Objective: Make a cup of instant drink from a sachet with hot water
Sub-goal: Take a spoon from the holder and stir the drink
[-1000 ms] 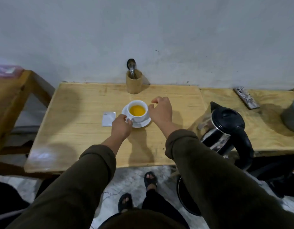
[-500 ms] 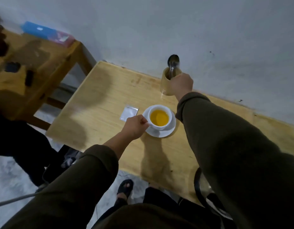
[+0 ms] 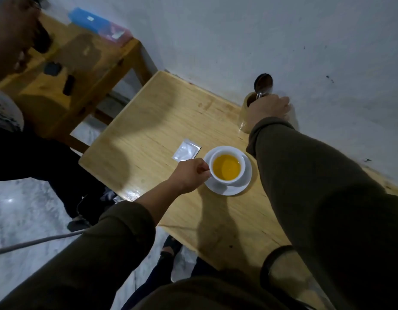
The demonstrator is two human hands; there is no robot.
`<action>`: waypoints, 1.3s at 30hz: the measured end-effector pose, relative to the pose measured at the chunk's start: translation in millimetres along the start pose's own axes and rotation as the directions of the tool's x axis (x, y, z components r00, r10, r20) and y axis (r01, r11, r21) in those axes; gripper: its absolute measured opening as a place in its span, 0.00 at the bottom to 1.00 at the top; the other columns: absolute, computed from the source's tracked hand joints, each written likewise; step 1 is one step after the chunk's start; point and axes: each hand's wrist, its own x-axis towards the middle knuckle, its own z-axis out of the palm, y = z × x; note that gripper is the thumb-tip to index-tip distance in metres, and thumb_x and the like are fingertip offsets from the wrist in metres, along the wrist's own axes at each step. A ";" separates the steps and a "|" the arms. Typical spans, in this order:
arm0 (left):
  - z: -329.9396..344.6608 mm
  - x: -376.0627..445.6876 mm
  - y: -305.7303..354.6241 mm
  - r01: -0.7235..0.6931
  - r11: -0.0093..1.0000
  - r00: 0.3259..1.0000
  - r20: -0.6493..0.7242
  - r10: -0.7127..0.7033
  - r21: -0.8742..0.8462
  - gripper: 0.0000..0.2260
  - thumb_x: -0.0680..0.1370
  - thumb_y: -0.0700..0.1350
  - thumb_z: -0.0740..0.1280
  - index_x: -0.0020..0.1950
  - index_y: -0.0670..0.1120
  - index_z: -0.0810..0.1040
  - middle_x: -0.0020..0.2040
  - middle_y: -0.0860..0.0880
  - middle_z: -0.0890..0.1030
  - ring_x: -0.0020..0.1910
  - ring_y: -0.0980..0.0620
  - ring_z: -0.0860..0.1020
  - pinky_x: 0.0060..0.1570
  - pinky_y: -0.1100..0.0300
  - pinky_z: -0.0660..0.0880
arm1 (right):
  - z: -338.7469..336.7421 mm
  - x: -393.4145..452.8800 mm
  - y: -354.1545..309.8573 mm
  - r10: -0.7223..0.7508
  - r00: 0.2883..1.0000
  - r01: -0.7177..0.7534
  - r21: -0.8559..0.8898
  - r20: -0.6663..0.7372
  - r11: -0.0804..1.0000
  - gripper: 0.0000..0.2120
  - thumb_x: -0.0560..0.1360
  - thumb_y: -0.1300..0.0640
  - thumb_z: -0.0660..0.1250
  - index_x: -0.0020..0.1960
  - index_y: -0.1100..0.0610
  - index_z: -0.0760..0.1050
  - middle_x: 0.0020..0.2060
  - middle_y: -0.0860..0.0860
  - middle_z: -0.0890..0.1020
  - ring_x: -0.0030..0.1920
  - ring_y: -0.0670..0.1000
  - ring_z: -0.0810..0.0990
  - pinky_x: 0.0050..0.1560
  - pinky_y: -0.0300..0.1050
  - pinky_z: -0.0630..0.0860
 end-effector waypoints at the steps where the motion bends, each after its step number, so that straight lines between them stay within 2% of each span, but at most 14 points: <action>1: -0.5 0.1 -0.4 0.000 1.000 1.000 0.000 0.000 -0.008 0.10 0.76 0.47 0.66 0.54 0.43 0.80 0.53 0.45 0.84 0.53 0.47 0.80 0.47 0.59 0.71 | -0.9 1.3 -0.3 0.017 1.000 -0.017 0.023 0.001 1.000 0.18 0.76 0.47 0.58 0.59 0.57 0.74 0.61 0.55 0.72 0.61 0.57 0.71 0.63 0.52 0.66; 3: -1.6 0.5 -0.9 0.000 1.000 1.000 0.002 0.000 -0.017 0.10 0.76 0.47 0.67 0.53 0.43 0.80 0.53 0.45 0.84 0.54 0.48 0.80 0.50 0.58 0.73 | -1.7 4.8 0.0 0.047 0.999 -0.046 0.065 -0.002 0.997 0.17 0.77 0.49 0.58 0.59 0.58 0.74 0.62 0.56 0.71 0.62 0.57 0.71 0.65 0.53 0.66; 7: -4.0 1.9 -1.6 -0.018 1.000 1.000 0.005 0.018 0.007 0.11 0.75 0.47 0.69 0.54 0.42 0.79 0.53 0.44 0.83 0.54 0.48 0.80 0.55 0.53 0.76 | -3.8 6.6 2.9 0.011 1.000 -0.010 0.070 -0.005 0.997 0.17 0.78 0.49 0.58 0.59 0.58 0.75 0.61 0.56 0.73 0.59 0.57 0.74 0.63 0.53 0.70; 12: -2.4 2.0 0.6 -0.023 0.999 1.000 0.000 0.023 0.030 0.11 0.75 0.46 0.68 0.54 0.42 0.80 0.52 0.44 0.84 0.53 0.48 0.80 0.51 0.57 0.75 | -3.7 6.4 3.6 0.033 0.999 -0.031 0.134 -0.015 0.990 0.16 0.78 0.52 0.60 0.62 0.60 0.72 0.64 0.56 0.71 0.61 0.56 0.72 0.65 0.51 0.67; 16: -1.7 1.8 1.6 -0.019 0.999 1.000 -0.022 0.020 0.040 0.11 0.75 0.47 0.68 0.53 0.43 0.80 0.51 0.45 0.85 0.51 0.49 0.81 0.40 0.66 0.69 | -8.3 5.0 3.5 -0.011 1.000 0.012 0.088 -0.008 0.996 0.15 0.78 0.52 0.60 0.60 0.60 0.74 0.62 0.56 0.72 0.61 0.56 0.72 0.64 0.52 0.68; 22: 0.0 1.5 0.8 -0.021 0.999 0.999 -0.040 0.022 0.044 0.12 0.75 0.49 0.68 0.54 0.44 0.80 0.52 0.46 0.85 0.52 0.51 0.81 0.44 0.64 0.68 | -23.3 -3.0 -3.2 -0.038 0.995 0.055 0.193 -0.093 0.980 0.12 0.78 0.53 0.62 0.58 0.57 0.76 0.58 0.55 0.74 0.60 0.56 0.73 0.64 0.55 0.66; 25: 0.6 0.9 1.0 -0.040 0.998 0.998 -0.045 0.042 0.055 0.11 0.75 0.48 0.68 0.53 0.42 0.80 0.52 0.45 0.85 0.52 0.50 0.81 0.43 0.64 0.67 | -33.2 -12.1 -3.4 -0.083 0.988 0.124 0.351 -0.130 0.928 0.08 0.77 0.57 0.63 0.52 0.59 0.77 0.55 0.55 0.75 0.56 0.56 0.76 0.60 0.52 0.70; 27: 0.0 1.2 0.2 -0.051 0.997 0.998 -0.032 0.053 0.060 0.12 0.75 0.48 0.68 0.53 0.42 0.80 0.52 0.44 0.84 0.52 0.49 0.81 0.43 0.64 0.67 | -41.1 -20.1 -3.8 -0.157 0.975 0.208 0.394 -0.159 0.895 0.08 0.78 0.59 0.61 0.51 0.60 0.77 0.54 0.56 0.75 0.53 0.56 0.77 0.56 0.48 0.73; 30: -1.5 3.3 -1.7 -0.070 0.996 0.998 -0.002 0.070 0.047 0.12 0.75 0.48 0.68 0.54 0.43 0.80 0.53 0.44 0.84 0.54 0.49 0.81 0.45 0.63 0.69 | -54.9 -34.6 -7.9 -0.200 0.959 0.271 0.434 -0.203 0.859 0.09 0.79 0.59 0.59 0.52 0.62 0.75 0.53 0.56 0.76 0.46 0.51 0.74 0.47 0.40 0.69; 32: -2.7 4.8 -3.5 -0.088 0.995 0.996 0.010 0.088 0.041 0.12 0.75 0.48 0.69 0.54 0.43 0.80 0.53 0.43 0.84 0.54 0.48 0.81 0.46 0.62 0.70 | -61.2 -45.2 -11.8 -0.180 0.961 0.264 0.493 -0.212 0.829 0.08 0.80 0.59 0.58 0.52 0.61 0.74 0.48 0.54 0.77 0.44 0.49 0.73 0.45 0.43 0.70; 35: -4.7 5.5 -6.4 -0.132 0.990 0.991 0.039 0.131 0.039 0.12 0.75 0.48 0.69 0.55 0.42 0.79 0.54 0.44 0.84 0.55 0.47 0.81 0.46 0.62 0.70 | -68.3 -65.7 -13.2 -0.099 0.973 0.207 0.594 -0.209 0.778 0.08 0.79 0.59 0.58 0.50 0.60 0.74 0.41 0.51 0.78 0.43 0.52 0.78 0.48 0.50 0.77; 39: -9.6 6.9 -8.8 -0.192 0.979 0.979 0.085 0.187 0.061 0.12 0.75 0.48 0.69 0.54 0.42 0.79 0.54 0.43 0.84 0.55 0.46 0.80 0.47 0.59 0.71 | -65.5 -100.0 -6.1 0.029 0.986 0.089 0.656 -0.166 0.749 0.06 0.77 0.59 0.63 0.52 0.59 0.76 0.47 0.55 0.83 0.48 0.55 0.82 0.53 0.53 0.80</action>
